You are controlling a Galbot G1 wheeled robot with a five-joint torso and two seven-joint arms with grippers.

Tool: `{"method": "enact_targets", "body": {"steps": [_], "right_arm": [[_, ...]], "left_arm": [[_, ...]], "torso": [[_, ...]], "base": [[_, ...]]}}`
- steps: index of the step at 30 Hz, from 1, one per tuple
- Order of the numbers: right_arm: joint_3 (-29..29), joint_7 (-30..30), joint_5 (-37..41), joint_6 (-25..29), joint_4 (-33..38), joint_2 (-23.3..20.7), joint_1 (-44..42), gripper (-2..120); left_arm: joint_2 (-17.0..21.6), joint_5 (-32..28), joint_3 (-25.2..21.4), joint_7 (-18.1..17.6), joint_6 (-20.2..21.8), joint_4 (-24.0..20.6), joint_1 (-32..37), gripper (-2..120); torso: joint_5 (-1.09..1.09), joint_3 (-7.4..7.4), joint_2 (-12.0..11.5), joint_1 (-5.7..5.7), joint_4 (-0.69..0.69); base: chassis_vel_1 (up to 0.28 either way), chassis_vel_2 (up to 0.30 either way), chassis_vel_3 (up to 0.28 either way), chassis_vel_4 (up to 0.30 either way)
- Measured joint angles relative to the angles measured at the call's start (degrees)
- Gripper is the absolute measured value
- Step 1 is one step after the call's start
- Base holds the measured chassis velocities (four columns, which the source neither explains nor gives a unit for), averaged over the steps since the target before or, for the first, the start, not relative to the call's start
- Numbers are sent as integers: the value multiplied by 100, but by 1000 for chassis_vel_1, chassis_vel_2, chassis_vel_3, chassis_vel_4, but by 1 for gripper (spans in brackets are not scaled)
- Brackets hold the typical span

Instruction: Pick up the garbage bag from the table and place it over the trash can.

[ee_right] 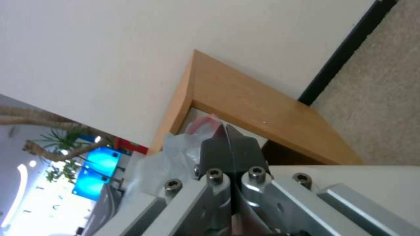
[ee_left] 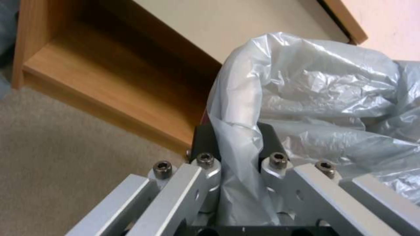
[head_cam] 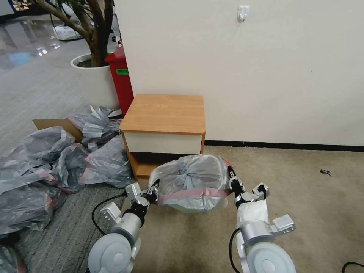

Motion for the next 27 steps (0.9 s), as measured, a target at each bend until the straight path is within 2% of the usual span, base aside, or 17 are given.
{"method": "enact_targets", "body": {"steps": [5, 11, 21, 27], "right_arm": [[10, -265, -147, 34, -190, -136, 4, 0], [48, -885, -912, 247, -875, -272, 221, 0], [57, -1356, -1935, 664, -1697, -291, 499, 0], [61, -1446, -2381, 932, -1969, -272, 664, 0]], "left_arm": [[15, -101, -50, 0, 17, -56, -18, 6], [27, -169, -93, 4, 33, -130, 29, 6], [33, -292, -166, 11, 34, -278, 119, 6], [41, -371, -215, 21, 31, -346, 171, 6]], "torso": [[0, 0, 0, 0, 0], [0, 0, 0, 0, 0], [0, 0, 0, 0, 0], [0, 0, 0, 0, 0]], "base": [[0, 0, 0, 0], [0, 0, 0, 0], [0, 0, 0, 0], [0, 0, 0, 0]]}}
